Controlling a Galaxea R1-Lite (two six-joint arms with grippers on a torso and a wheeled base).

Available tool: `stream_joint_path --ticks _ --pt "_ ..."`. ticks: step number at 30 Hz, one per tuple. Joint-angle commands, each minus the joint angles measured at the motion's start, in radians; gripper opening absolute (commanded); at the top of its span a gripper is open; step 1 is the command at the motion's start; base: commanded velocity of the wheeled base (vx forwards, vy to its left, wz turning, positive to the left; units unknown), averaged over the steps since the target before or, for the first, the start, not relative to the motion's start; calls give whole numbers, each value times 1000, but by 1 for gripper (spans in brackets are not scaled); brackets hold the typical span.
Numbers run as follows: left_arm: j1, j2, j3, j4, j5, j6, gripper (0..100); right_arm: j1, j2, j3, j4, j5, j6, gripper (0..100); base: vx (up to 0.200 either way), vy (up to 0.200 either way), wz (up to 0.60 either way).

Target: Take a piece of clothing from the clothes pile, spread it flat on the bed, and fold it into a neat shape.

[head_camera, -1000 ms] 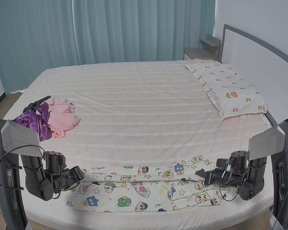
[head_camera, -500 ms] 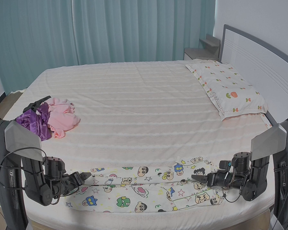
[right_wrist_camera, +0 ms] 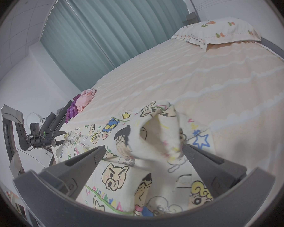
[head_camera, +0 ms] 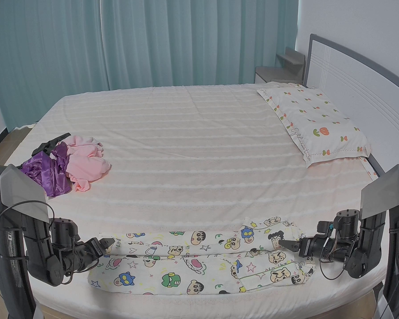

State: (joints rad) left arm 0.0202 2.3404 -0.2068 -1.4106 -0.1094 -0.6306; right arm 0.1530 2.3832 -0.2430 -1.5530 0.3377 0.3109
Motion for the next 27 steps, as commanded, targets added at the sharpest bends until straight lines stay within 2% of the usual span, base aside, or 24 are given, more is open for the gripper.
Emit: stream_joint_path --ticks 1,4,12,16,19,22,27 --pt "44 -41 15 -2 -27 -41 100 -26 -39 19 -18 -6 1 100 0 0 0" --pt "56 -72 17 -2 -41 -80 100 -44 -55 17 -18 -23 1 100 0 0 0" --pt "69 -89 23 -2 -43 -87 100 -82 -65 13 -18 -57 2 100 0 0 0" --pt "93 -119 23 -2 -47 -138 100 -99 -85 7 -18 -60 5 100 0 0 0" --pt "119 -153 23 -2 -102 -189 100 -101 -125 7 -18 -66 5 100 0 0 0" --pt "130 -168 23 -2 -113 -216 100 -98 -154 7 -18 -85 8 100 0 0 0" --pt "130 -210 24 -2 -130 -291 100 -84 -182 -1 -18 -89 51 100 0 0 0"
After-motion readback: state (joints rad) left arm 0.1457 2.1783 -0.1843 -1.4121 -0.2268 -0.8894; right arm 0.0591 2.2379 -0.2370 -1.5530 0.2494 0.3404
